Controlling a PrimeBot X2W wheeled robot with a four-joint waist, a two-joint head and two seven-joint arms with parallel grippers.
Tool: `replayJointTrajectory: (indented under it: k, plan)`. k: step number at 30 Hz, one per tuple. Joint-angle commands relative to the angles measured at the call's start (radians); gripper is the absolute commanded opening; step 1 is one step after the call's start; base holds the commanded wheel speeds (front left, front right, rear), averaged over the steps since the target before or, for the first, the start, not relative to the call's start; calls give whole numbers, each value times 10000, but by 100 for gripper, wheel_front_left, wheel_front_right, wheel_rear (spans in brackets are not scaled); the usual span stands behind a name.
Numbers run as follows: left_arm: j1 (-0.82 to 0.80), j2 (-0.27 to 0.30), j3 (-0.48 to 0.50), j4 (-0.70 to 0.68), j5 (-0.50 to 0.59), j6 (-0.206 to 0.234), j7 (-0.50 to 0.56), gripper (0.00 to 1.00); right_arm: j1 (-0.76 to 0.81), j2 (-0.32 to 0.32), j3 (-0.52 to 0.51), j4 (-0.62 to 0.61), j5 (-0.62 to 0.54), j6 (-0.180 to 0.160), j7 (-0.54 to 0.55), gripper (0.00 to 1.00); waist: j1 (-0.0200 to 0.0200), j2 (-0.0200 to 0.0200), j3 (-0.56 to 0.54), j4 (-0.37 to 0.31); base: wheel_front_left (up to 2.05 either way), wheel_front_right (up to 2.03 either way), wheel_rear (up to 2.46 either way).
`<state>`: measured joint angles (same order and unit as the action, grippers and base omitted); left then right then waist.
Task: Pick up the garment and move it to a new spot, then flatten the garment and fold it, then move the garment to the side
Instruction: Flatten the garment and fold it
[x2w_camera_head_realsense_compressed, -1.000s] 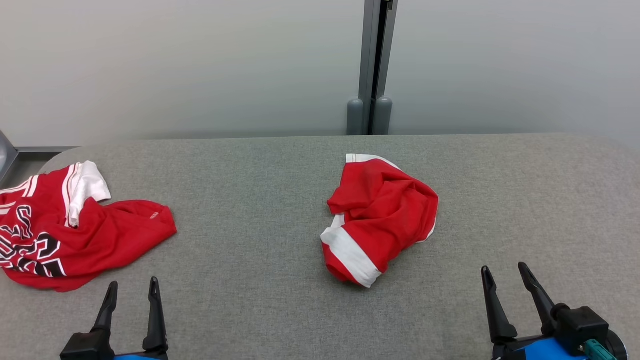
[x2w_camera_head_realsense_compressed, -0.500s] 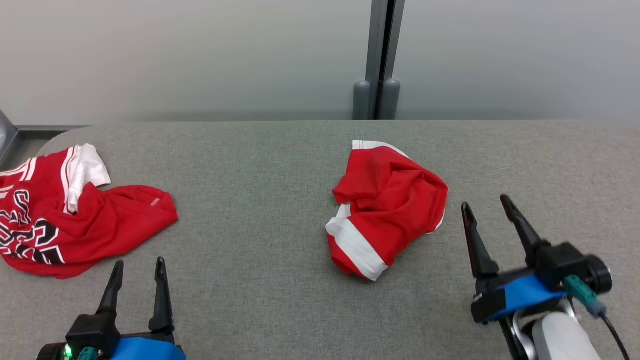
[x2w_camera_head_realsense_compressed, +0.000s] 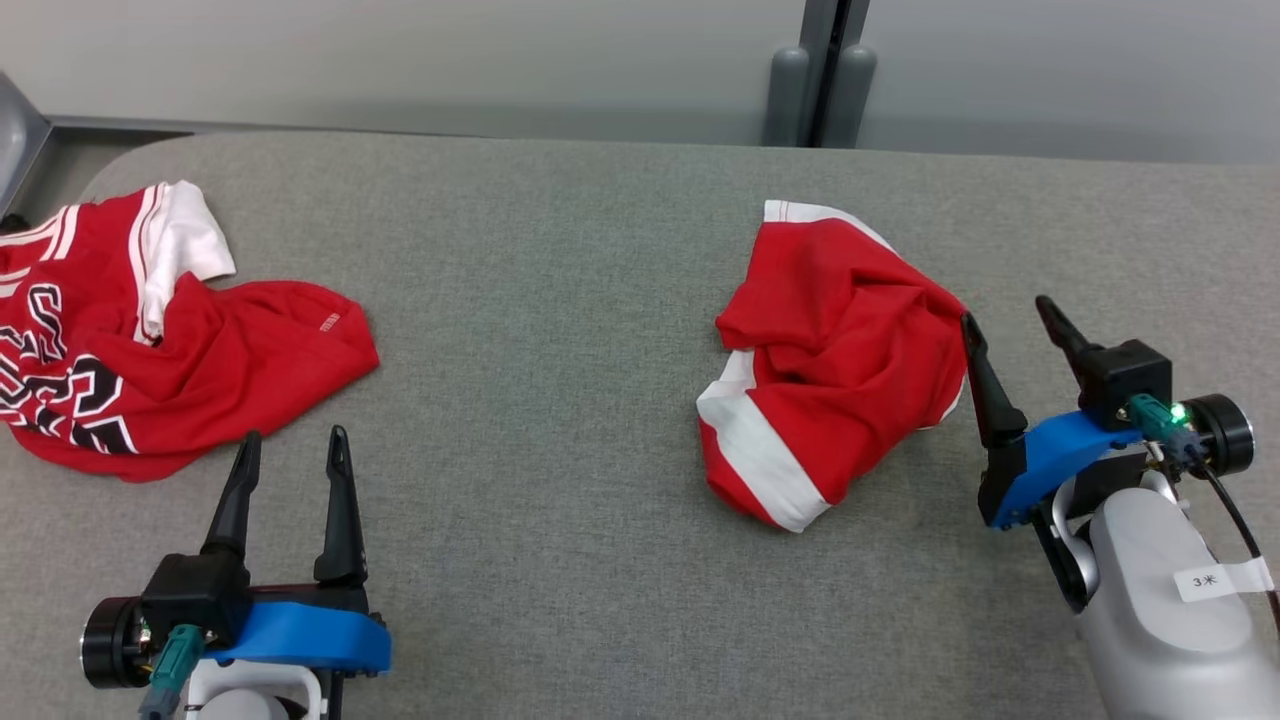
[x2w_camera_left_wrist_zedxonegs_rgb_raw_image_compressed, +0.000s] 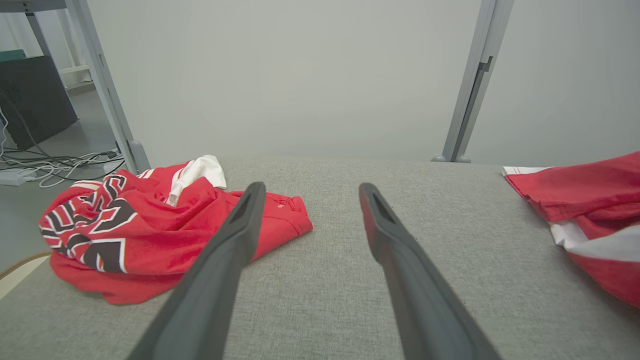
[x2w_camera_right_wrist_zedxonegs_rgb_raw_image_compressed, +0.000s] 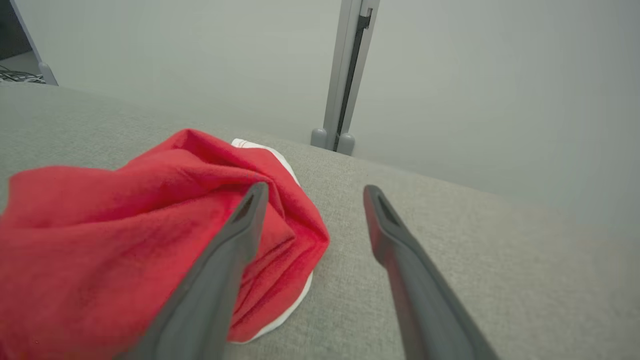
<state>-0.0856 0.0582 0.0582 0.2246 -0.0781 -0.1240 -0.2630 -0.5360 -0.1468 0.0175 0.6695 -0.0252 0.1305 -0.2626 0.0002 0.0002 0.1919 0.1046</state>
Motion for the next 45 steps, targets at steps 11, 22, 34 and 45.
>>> replayJointTrajectory:
  k: [11,22,34,45]
  plan:
    - [-601,-64,-269,85,-58,-67,-27,100,-835,176,-249,3360,267,5,-35,100,-2,-2,571,598,0,0,0]
    - [-361,-72,-141,200,-12,-74,-27,100,-1042,59,-24,3529,772,3,-26,0,-2,-2,25,627,0,0,0]
    - [24,-77,35,232,-43,-82,-27,100,-170,153,2485,-526,930,5,-24,0,-2,-2,-663,257,0,0,0]
    - [280,-81,26,230,-52,-79,-27,100,1739,-62,7595,-2140,1720,5,-24,0,-2,-2,-945,65,0,0,0]
